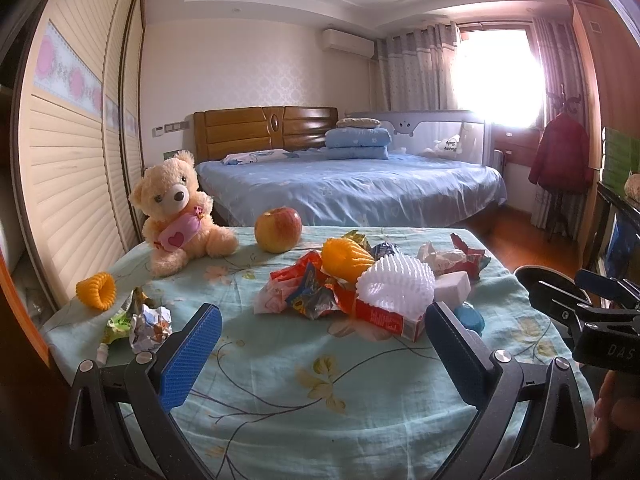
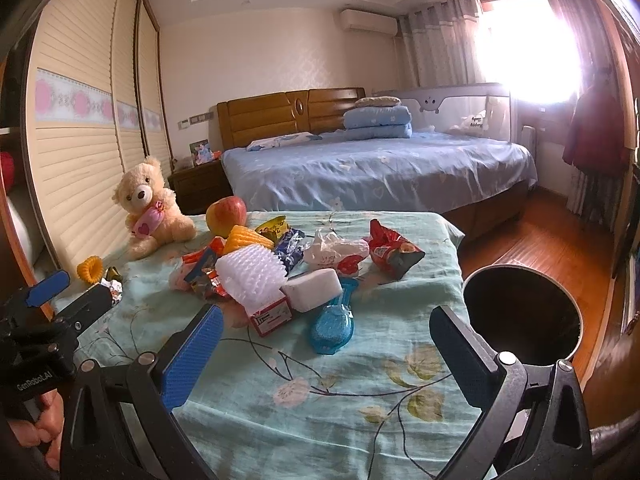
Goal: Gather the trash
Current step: 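Move the right tool toward the white sponge block on the table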
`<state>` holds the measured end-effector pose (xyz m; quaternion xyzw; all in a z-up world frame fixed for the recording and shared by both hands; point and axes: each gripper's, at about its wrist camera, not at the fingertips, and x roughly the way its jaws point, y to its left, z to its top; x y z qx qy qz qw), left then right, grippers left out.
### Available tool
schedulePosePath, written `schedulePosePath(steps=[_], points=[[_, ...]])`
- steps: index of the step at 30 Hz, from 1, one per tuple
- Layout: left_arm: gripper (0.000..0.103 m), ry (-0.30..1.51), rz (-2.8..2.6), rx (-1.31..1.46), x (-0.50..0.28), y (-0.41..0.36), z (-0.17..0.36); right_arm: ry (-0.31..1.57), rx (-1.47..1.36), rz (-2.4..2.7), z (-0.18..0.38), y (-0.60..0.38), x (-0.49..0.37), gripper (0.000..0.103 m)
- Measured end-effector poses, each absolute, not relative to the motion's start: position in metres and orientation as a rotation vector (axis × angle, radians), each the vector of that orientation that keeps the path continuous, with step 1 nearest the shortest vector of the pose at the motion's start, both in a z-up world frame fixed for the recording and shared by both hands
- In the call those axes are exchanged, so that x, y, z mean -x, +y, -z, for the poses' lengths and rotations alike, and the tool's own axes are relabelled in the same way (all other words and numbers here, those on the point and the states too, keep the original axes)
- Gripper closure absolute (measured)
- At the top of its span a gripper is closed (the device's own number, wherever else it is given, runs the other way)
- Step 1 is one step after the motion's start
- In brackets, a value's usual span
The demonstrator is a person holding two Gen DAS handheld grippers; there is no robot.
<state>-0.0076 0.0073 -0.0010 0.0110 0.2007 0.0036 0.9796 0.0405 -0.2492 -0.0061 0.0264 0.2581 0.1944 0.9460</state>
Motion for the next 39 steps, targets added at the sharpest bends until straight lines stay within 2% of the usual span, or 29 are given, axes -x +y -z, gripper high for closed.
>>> schedulePosePath(steps=[39], points=[[0.001,0.465,0.0,-0.025,-0.013,0.01,0.014,0.567,-0.058,-0.417,0.015,-0.243,-0.049,0.0]])
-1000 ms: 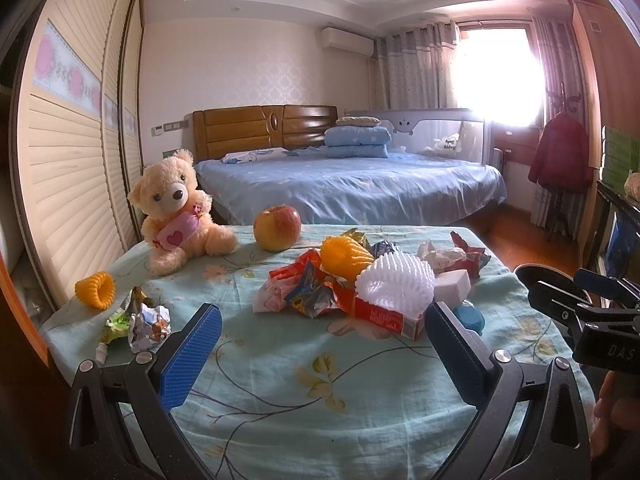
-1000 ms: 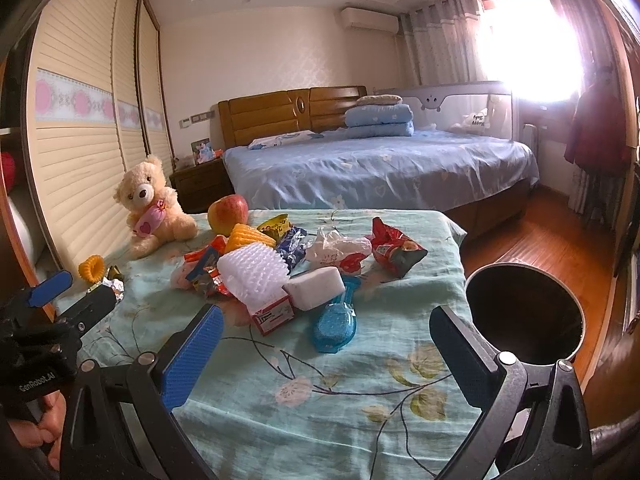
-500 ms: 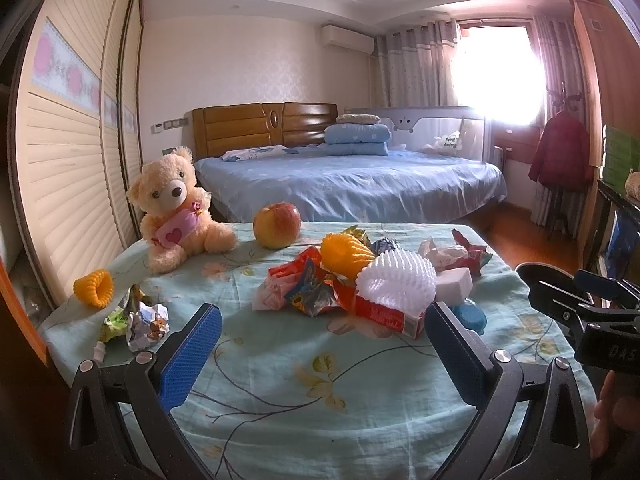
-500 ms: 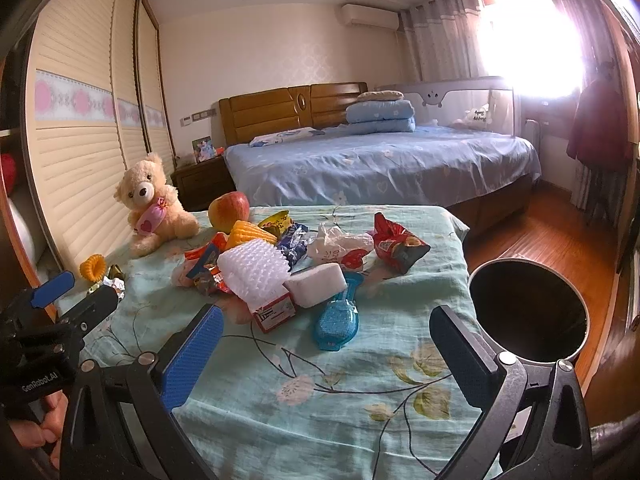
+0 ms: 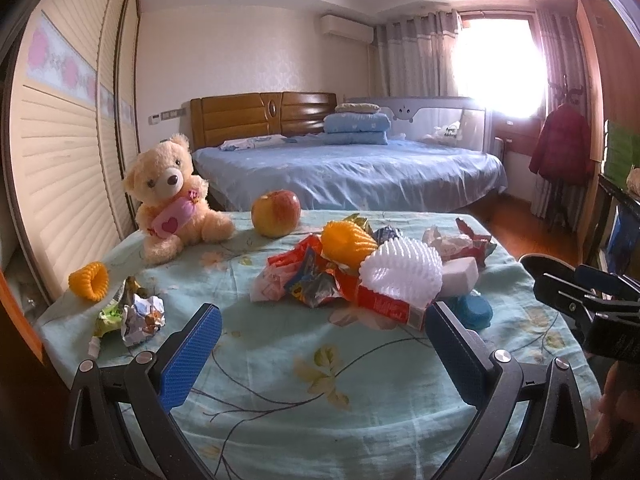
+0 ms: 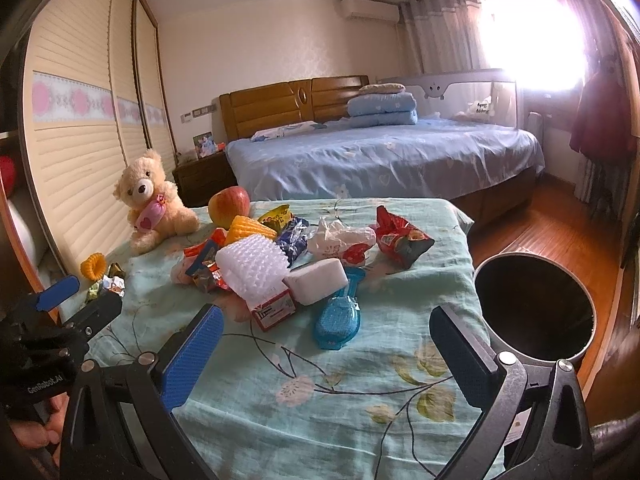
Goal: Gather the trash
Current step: 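Move the right tool toward the white sponge block on the table, then grasp the white sponge block with the right tool while the left tool grasps the white foam net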
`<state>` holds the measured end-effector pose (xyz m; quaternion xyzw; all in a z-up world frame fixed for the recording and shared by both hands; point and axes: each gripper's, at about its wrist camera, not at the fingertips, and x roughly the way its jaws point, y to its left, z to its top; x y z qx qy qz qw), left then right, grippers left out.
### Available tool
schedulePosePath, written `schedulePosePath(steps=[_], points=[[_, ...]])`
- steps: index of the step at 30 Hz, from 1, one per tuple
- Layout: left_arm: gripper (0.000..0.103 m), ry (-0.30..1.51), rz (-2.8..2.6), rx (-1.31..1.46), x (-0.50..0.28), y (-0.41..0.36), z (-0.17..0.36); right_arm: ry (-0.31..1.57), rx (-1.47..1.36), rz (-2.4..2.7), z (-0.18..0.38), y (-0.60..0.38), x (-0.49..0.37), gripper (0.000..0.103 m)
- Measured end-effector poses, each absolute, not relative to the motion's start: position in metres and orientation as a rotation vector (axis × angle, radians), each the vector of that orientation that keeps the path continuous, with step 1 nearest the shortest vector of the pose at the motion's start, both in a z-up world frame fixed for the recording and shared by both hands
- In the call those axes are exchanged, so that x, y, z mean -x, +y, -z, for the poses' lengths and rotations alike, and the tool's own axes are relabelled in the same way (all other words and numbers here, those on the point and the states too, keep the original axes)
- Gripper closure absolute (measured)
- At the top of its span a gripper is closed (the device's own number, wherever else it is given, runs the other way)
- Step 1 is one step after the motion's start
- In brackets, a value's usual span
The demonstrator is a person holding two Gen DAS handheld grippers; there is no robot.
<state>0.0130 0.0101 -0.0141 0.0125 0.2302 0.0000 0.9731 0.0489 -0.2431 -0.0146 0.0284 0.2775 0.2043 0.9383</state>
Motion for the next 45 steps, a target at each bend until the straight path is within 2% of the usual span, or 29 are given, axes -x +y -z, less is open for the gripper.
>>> schedulePosePath(steps=[4,7,14,20,23,27,33,36,37,38,39,40,41,43,45], points=[[0.002,0.491,0.001,-0.022,-0.022,0.011,0.016,0.59,-0.071,-0.428,0.018,-0.244,-0.057,0.001],[0.006,0.518,0.013,-0.025,-0.033,0.01,0.017,0.603,-0.079,-0.435,0.019,-0.247,-0.065,0.002],[0.018,0.58,0.058,-0.041,-0.073,0.008,0.021,0.672,-0.089,-0.484,0.028,-0.248,-0.09,0.016],[0.021,0.613,0.099,-0.058,-0.11,0.008,0.027,0.754,-0.083,-0.555,0.042,-0.242,-0.118,0.021],[0.026,0.637,0.125,-0.06,-0.13,0.011,0.033,0.781,-0.075,-0.574,0.049,-0.239,-0.128,0.023],[0.027,0.665,0.156,-0.062,-0.154,0.011,0.041,0.801,-0.068,-0.601,0.054,-0.235,-0.138,0.024],[0.034,0.699,0.218,-0.081,-0.181,0.004,0.051,0.825,-0.066,-0.632,0.058,-0.23,-0.155,0.025],[0.047,0.715,0.247,-0.084,-0.192,0.001,0.056,0.836,-0.054,-0.656,0.06,-0.223,-0.163,0.028],[0.056,0.723,0.261,-0.077,-0.195,0.001,0.057,0.841,-0.052,-0.664,0.062,-0.221,-0.165,0.03],[0.067,0.727,0.274,-0.069,-0.197,0.0,0.058,0.844,-0.052,-0.67,0.062,-0.219,-0.166,0.036],[0.072,0.73,0.288,-0.061,-0.199,0.001,0.059,0.852,-0.056,-0.679,0.063,-0.217,-0.168,0.041],[0.083,0.73,0.303,-0.058,-0.2,0.0,0.059,0.861,-0.058,-0.688,0.065,-0.216,-0.17,0.051],[0.09,0.729,0.31,-0.06,-0.2,0.001,0.058,0.867,-0.06,-0.693,0.066,-0.215,-0.171,0.052],[0.099,0.72,0.32,-0.077,-0.199,-0.001,0.058,0.859,-0.058,-0.694,0.066,-0.214,-0.17,0.055],[0.101,0.704,0.318,-0.091,-0.197,-0.002,0.058,0.846,-0.057,-0.692,0.064,-0.215,-0.165,0.057]])
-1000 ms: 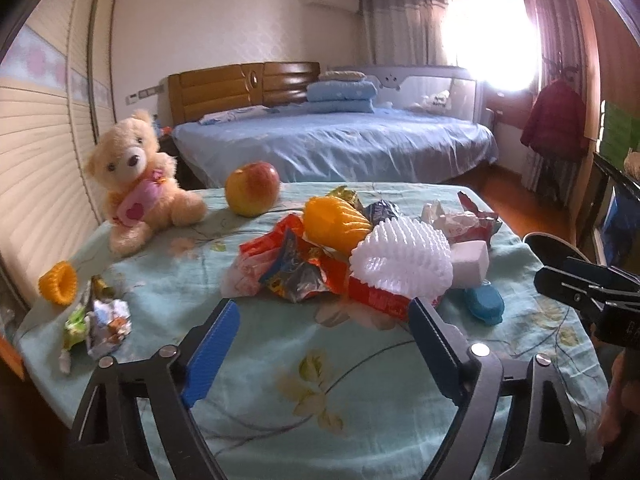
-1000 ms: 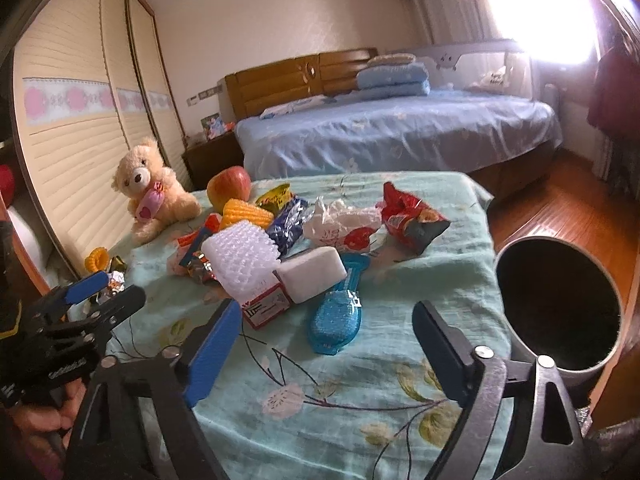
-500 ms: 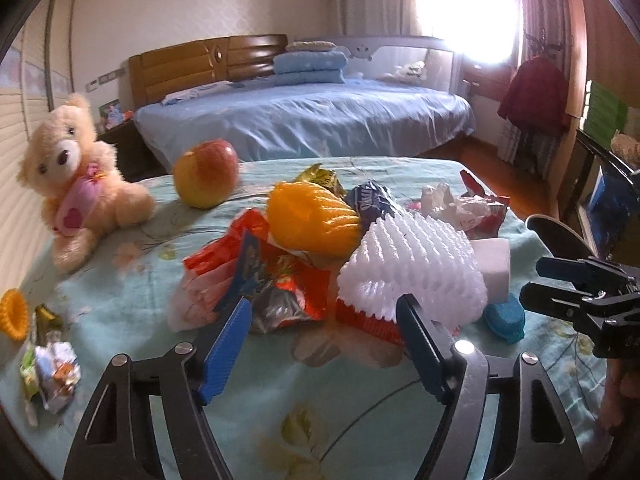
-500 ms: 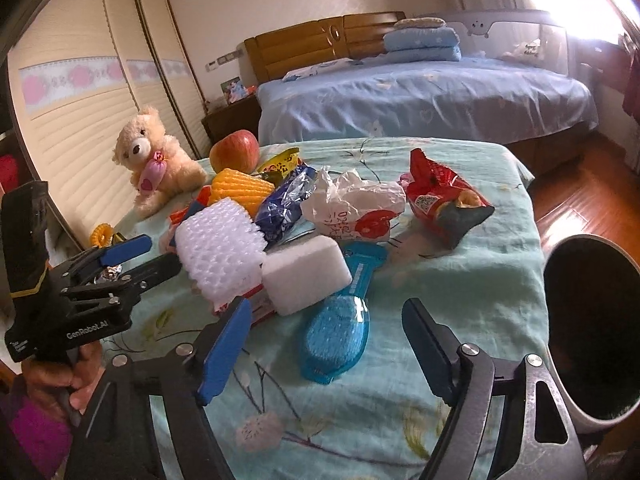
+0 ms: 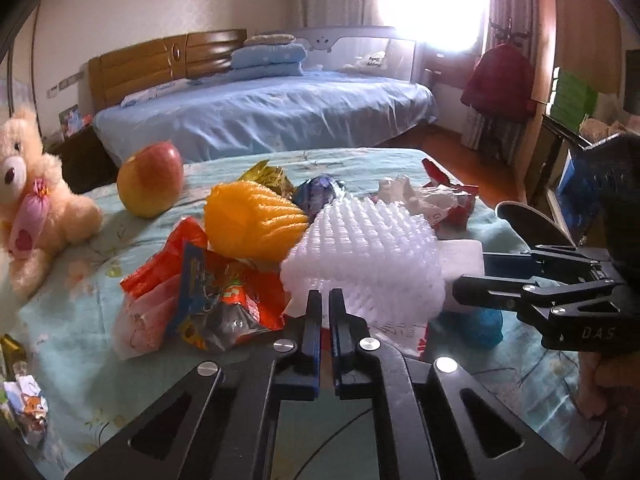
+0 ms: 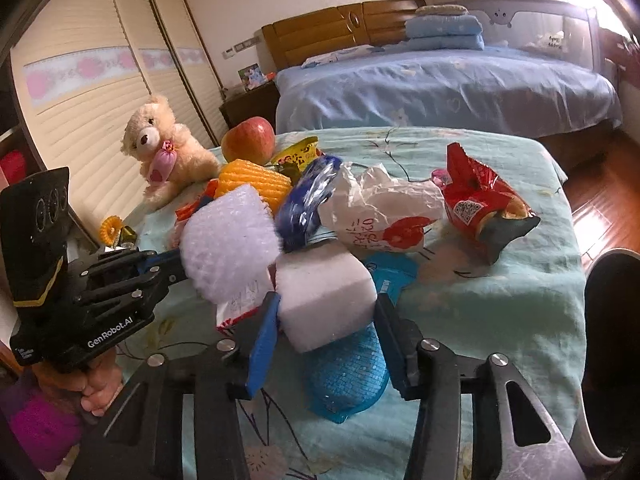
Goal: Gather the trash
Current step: 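Grasp the white sponge block with the right tool while the left tool grasps the white foam net, then carry the sponge block over the bin with the right tool while the left tool holds the foam net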
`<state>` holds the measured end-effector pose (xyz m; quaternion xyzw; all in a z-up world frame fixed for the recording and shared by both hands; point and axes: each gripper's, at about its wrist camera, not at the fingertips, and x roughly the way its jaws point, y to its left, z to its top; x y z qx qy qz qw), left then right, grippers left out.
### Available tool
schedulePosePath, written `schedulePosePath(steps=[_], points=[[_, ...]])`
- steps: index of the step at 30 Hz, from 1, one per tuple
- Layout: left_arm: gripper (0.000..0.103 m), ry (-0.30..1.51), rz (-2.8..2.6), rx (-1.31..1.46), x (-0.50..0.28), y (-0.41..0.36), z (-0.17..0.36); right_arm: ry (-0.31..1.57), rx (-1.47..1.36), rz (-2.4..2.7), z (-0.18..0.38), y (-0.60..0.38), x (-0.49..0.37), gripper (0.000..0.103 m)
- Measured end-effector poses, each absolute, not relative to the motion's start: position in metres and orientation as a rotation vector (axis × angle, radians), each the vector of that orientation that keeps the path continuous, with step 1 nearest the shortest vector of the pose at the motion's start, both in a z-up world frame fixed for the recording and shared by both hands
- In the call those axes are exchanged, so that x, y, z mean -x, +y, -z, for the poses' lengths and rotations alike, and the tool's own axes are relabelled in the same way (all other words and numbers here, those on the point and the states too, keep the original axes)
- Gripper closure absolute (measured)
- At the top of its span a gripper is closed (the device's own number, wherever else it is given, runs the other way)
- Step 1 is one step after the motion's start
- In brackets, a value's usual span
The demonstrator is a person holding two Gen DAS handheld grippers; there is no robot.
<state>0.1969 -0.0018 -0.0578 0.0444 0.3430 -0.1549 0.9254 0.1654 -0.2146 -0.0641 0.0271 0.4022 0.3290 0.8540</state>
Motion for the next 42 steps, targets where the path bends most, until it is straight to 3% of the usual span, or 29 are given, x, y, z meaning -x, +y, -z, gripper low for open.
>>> schedulePosePath(steps=[13,16,20,22,25,26,28,29,42], points=[[0.101,0.723,0.325,0.021,-0.174,0.004,0.056,0.793,-0.135,-0.639,0.052,-0.246,-0.144,0.058],[0.092,0.723,0.34,0.044,-0.171,0.0,0.05,0.783,-0.15,-0.623,0.051,-0.254,-0.139,0.058],[0.059,0.697,0.342,0.033,-0.163,-0.013,0.044,0.763,-0.18,-0.596,0.048,-0.269,-0.133,0.058],[0.057,0.703,0.323,0.02,-0.166,-0.022,0.046,0.76,-0.19,-0.581,0.048,-0.276,-0.132,0.058],[0.059,0.729,0.3,0.018,-0.175,-0.031,0.053,0.762,-0.197,-0.563,0.049,-0.286,-0.13,0.058],[0.073,0.734,0.293,0.015,-0.177,-0.034,0.055,0.762,-0.199,-0.559,0.049,-0.288,-0.129,0.058],[0.09,0.751,0.3,0.02,-0.182,-0.039,0.058,0.762,-0.201,-0.549,0.05,-0.293,-0.127,0.058],[0.094,0.749,0.302,0.021,-0.182,-0.041,0.057,0.762,-0.204,-0.545,0.05,-0.295,-0.126,0.058],[0.096,0.703,0.417,-0.038,-0.165,-0.083,0.043,0.732,-0.221,-0.464,0.047,-0.33,-0.12,0.058]])
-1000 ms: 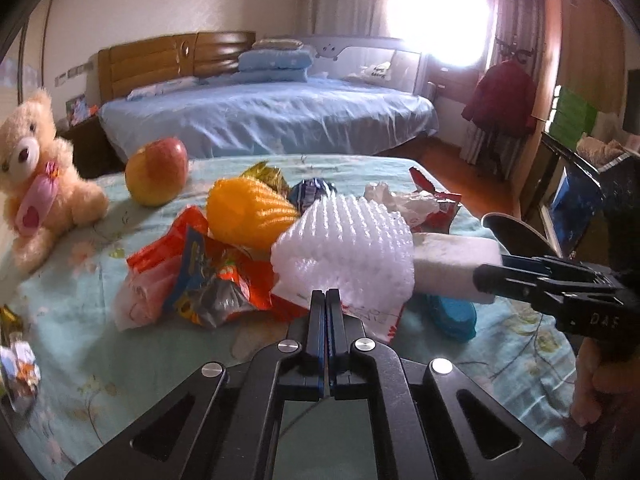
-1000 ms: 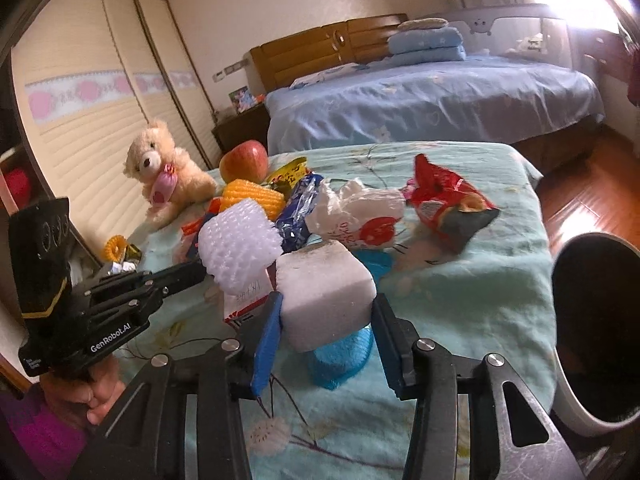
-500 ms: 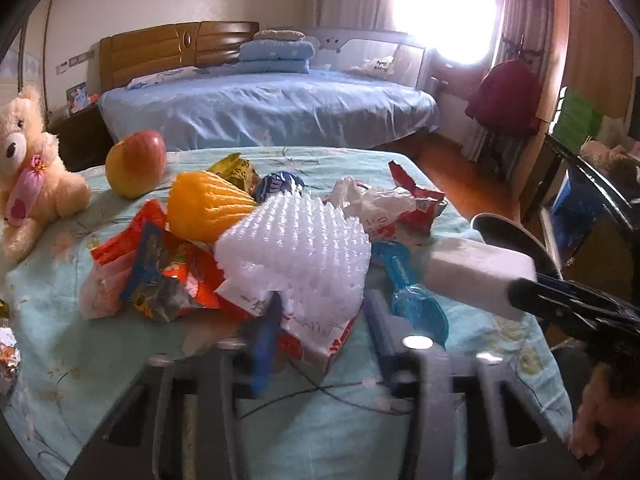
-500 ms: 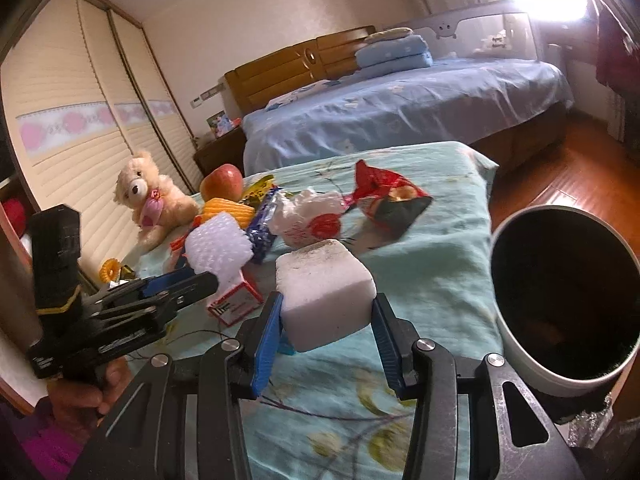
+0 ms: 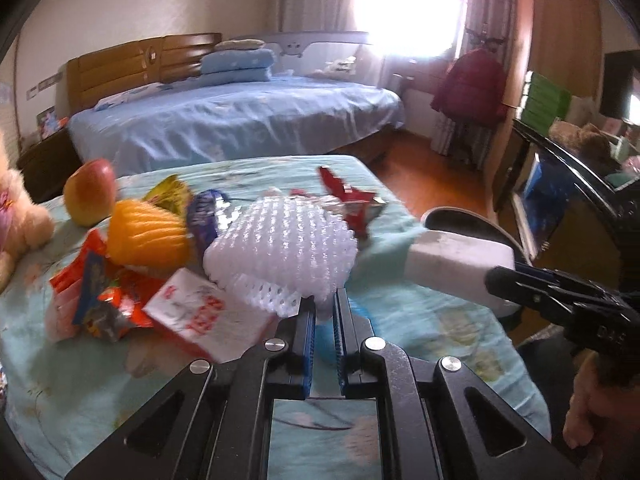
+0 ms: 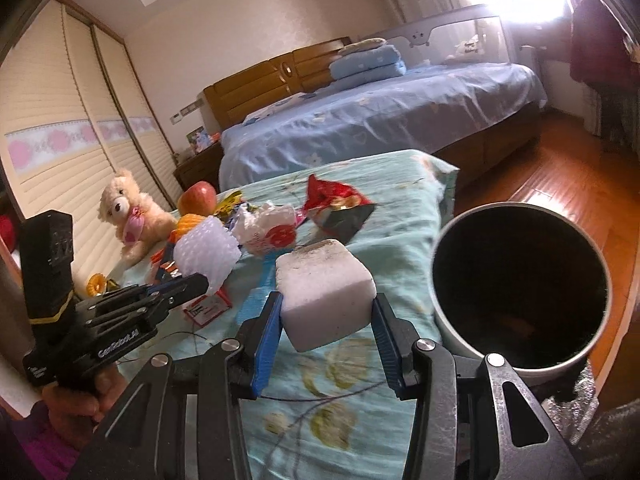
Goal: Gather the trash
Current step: 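Carry the sponge block over the bin with the right tool while the left tool holds the foam net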
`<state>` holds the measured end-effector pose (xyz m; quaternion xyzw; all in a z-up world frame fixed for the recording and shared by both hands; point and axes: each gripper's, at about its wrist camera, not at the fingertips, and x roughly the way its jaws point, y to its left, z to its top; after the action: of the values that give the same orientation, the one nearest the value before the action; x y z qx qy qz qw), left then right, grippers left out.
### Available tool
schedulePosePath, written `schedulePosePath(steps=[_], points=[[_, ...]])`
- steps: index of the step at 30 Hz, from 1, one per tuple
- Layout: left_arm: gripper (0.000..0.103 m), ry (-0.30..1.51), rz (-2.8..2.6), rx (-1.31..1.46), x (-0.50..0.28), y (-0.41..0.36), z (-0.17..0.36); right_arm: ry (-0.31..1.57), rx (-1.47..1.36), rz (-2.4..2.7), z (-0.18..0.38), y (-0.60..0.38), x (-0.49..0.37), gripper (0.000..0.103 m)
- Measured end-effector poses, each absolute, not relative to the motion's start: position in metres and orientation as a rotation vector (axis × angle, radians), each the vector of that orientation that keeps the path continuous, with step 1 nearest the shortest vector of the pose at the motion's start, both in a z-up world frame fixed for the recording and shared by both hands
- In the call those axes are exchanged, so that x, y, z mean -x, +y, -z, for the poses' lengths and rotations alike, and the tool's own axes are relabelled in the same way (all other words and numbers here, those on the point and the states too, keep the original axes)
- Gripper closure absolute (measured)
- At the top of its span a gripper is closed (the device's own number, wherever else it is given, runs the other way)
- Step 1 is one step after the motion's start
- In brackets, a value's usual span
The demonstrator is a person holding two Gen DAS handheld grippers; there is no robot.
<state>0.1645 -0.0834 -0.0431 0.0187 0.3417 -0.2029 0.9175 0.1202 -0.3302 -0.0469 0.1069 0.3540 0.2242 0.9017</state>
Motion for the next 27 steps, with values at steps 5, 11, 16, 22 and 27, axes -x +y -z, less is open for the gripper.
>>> schedulePosePath(steps=[5,11,16,22,27], points=[[0.096,0.707,0.475,-0.069,-0.164,-0.104,0.043,0.728,-0.242,-0.413,0.048,-0.351,-0.118,0.058],[0.096,0.72,0.521,-0.096,-0.17,-0.127,0.043,0.736,-0.265,-0.348,0.052,-0.374,-0.116,0.058],[0.096,0.734,0.556,-0.116,-0.175,-0.147,0.045,0.742,-0.273,-0.286,0.056,-0.394,-0.116,0.058],[0.096,0.743,0.584,-0.133,-0.187,-0.169,0.048,0.742,-0.273,-0.218,0.058,-0.414,-0.117,0.058],[0.096,0.747,0.609,-0.151,-0.199,-0.186,0.049,0.749,-0.271,-0.159,0.061,-0.428,-0.121,0.058]])
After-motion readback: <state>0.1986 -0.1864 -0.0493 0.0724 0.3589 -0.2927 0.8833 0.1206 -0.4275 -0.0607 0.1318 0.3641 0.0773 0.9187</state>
